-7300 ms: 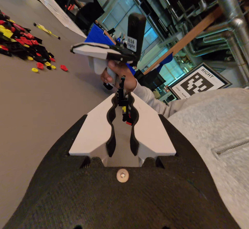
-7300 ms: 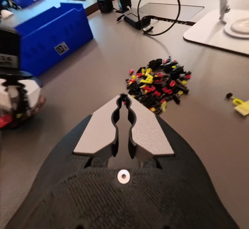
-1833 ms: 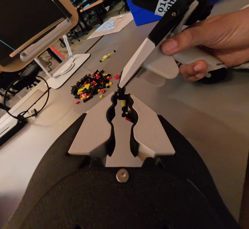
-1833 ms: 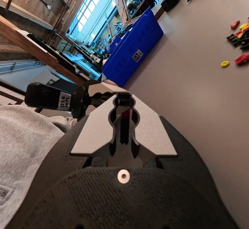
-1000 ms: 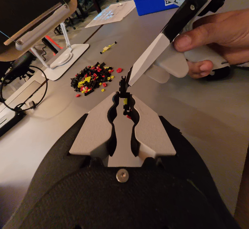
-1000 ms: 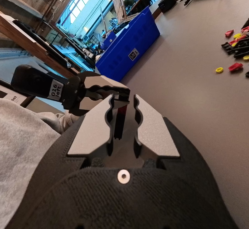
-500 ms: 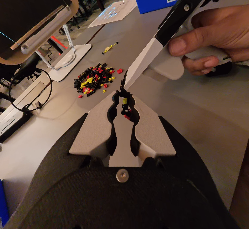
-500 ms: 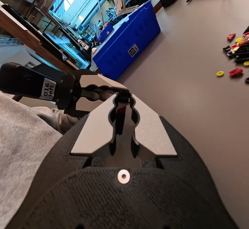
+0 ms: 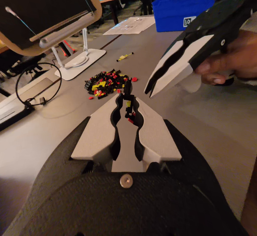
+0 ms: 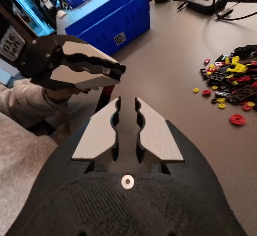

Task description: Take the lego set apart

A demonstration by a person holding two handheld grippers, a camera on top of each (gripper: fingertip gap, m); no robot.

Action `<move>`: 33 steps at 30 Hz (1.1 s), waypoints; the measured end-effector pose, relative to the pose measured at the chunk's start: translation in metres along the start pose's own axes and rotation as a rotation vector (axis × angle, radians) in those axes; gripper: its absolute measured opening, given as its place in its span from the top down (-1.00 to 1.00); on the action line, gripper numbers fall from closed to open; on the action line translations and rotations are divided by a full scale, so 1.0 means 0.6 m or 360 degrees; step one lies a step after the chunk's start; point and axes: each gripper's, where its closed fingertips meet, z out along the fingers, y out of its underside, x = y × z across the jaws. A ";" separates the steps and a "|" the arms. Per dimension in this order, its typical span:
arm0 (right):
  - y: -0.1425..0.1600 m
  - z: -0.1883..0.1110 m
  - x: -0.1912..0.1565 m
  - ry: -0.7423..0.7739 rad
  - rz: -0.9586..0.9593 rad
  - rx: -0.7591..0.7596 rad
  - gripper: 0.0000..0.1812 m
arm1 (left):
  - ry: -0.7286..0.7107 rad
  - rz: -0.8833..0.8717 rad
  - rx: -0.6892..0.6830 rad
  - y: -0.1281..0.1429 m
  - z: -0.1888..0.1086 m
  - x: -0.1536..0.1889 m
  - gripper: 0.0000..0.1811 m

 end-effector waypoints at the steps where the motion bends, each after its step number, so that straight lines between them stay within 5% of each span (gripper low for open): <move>1: -0.005 -0.001 -0.003 -0.0031 0.0050 0.0050 0.76 | 0.0000 0.0017 -0.0001 0.000 0.003 0.003 0.84; 12: -0.030 -0.005 -0.029 -0.0263 0.0444 0.0259 0.85 | -0.0025 0.0243 -0.0046 0.002 0.014 0.039 0.84; 21: -0.031 -0.006 -0.036 -0.0257 0.0411 0.0201 0.86 | 0.0011 0.0071 -0.0037 -0.002 0.013 0.038 0.85; 23: -0.012 -0.005 -0.024 -0.0192 0.0408 0.0104 1.00 | -0.0111 0.0025 0.0022 -0.009 0.007 0.011 0.85; 25: 0.019 0.000 -0.021 -0.0175 0.0421 0.0039 1.00 | -0.0220 -0.0061 0.0071 -0.022 -0.018 -0.052 0.85; 27: -0.008 -0.007 -0.026 -0.0278 0.0538 0.0155 1.00 | -0.0184 -0.0190 0.0073 -0.012 -0.025 -0.072 0.85; 30: -0.033 -0.012 0.003 -0.0122 0.0341 0.0194 1.00 | -0.0102 -0.0192 0.0045 0.007 -0.010 -0.046 0.84; 33: -0.048 -0.012 0.004 -0.0117 0.0334 0.0301 0.78 | -0.0073 -0.0163 0.0064 -0.004 0.000 -0.029 0.84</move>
